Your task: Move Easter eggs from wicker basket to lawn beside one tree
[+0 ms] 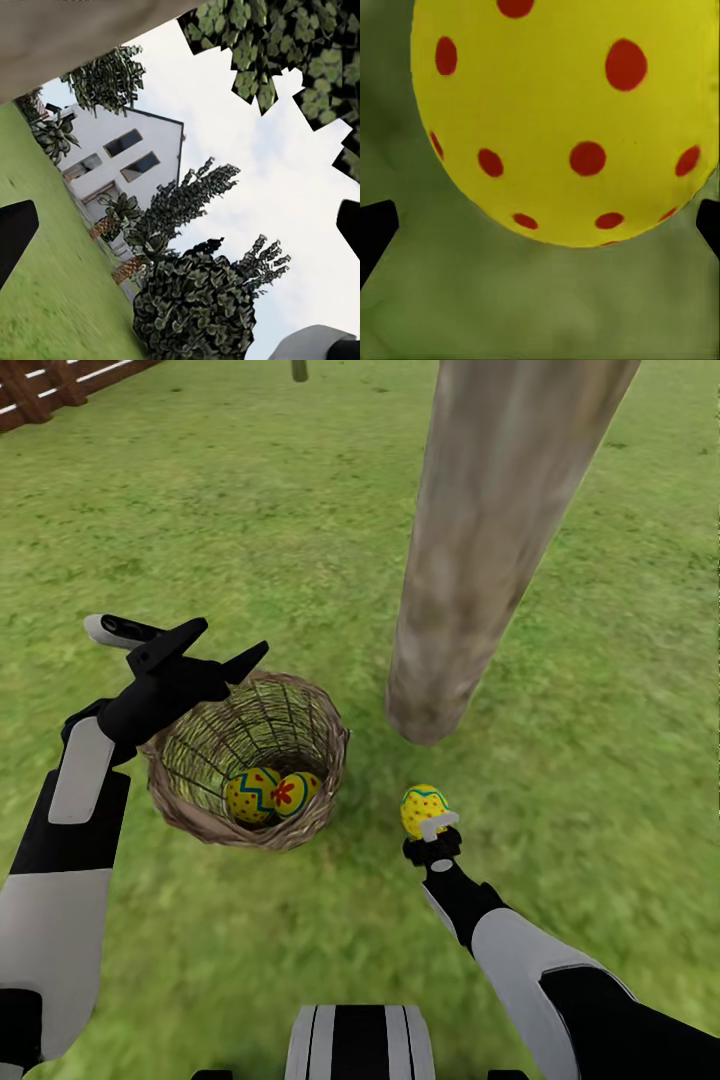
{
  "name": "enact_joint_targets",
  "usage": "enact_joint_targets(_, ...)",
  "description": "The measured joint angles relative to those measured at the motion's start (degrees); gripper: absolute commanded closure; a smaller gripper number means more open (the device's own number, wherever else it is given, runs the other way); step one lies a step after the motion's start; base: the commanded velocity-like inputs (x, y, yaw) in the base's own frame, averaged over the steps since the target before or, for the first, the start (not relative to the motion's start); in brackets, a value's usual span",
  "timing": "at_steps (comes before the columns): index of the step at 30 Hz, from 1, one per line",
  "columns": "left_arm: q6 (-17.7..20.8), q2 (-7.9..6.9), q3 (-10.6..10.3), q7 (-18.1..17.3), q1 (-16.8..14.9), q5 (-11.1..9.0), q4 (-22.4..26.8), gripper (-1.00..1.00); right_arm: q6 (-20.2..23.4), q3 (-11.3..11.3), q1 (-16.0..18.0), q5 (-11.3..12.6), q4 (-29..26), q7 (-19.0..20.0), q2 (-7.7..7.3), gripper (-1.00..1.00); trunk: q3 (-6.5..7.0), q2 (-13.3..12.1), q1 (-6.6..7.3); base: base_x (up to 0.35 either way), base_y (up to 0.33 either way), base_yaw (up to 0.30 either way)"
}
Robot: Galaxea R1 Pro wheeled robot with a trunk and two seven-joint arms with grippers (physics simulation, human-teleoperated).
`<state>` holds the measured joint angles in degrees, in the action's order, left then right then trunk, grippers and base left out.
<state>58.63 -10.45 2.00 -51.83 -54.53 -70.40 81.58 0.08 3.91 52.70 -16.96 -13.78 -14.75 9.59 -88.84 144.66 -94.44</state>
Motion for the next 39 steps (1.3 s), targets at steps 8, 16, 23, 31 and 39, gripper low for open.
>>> enact_joint_targets(8, 0.0, 0.00, 0.0, 0.0, 0.0, 0.0, 0.0, -1.00, 0.1, -0.1, 0.0, 0.1, -1.9, -0.1, -0.08, -1.00, 1.77, -0.1, 0.21, 0.000, 0.000, 0.000)
enact_joint_targets(16, 0.0, -0.08, 0.0, 0.0, 0.0, 0.1, -0.3, -1.00, 8.6, 0.1, 0.0, 8.1, -5.6, 4.0, -0.11, -1.00, 3.55, -0.2, 0.41, 0.000, 0.000, 0.000)
enact_joint_targets(23, 0.0, -4.50, -0.2, 0.0, 0.2, 0.1, -0.8, -1.00, 47.3, 0.5, -6.3, 11.4, -42.1, 17.4, -0.90, -1.00, 5.10, -0.3, 0.60, 0.000, 0.000, 0.000)
enact_joint_targets(31, -0.6, -5.87, -1.4, 0.0, 2.7, 0.0, -2.3, -1.00, 49.5, 0.7, -6.0, 13.8, -43.4, 19.6, -1.32, -1.00, 5.10, -0.3, 0.60, 0.000, 0.000, 0.000)
enact_joint_targets(39, -0.5, -8.28, -1.3, -0.2, 7.5, -0.6, -1.8, -1.00, 57.6, 0.3, -9.9, 54.7, -61.6, 27.2, -18.58, -1.00, 5.11, -0.3, 0.61, 0.000, 0.000, 0.000)
